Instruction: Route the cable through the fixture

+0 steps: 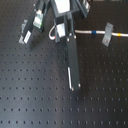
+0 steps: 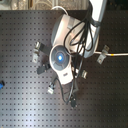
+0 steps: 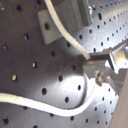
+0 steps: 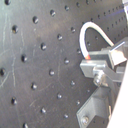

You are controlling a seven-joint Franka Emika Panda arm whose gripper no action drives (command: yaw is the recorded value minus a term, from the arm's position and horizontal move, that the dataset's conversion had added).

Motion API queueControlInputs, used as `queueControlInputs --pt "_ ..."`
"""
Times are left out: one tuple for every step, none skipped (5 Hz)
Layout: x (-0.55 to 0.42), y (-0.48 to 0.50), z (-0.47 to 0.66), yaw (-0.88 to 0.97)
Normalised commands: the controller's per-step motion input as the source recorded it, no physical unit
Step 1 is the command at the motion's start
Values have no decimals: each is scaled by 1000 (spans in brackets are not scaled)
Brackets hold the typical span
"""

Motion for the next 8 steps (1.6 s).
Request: queueControlInputs --pt "-55 -94 -594 0" --pt "-101 -81 -531 111" --pt "-10 -4 -283 220" --pt "-14 47 0 103" --pt "-4 -5 486 -111" --pt "0 -1 219 -129" --pt "0 0 15 0" --pt "-105 -59 752 14"
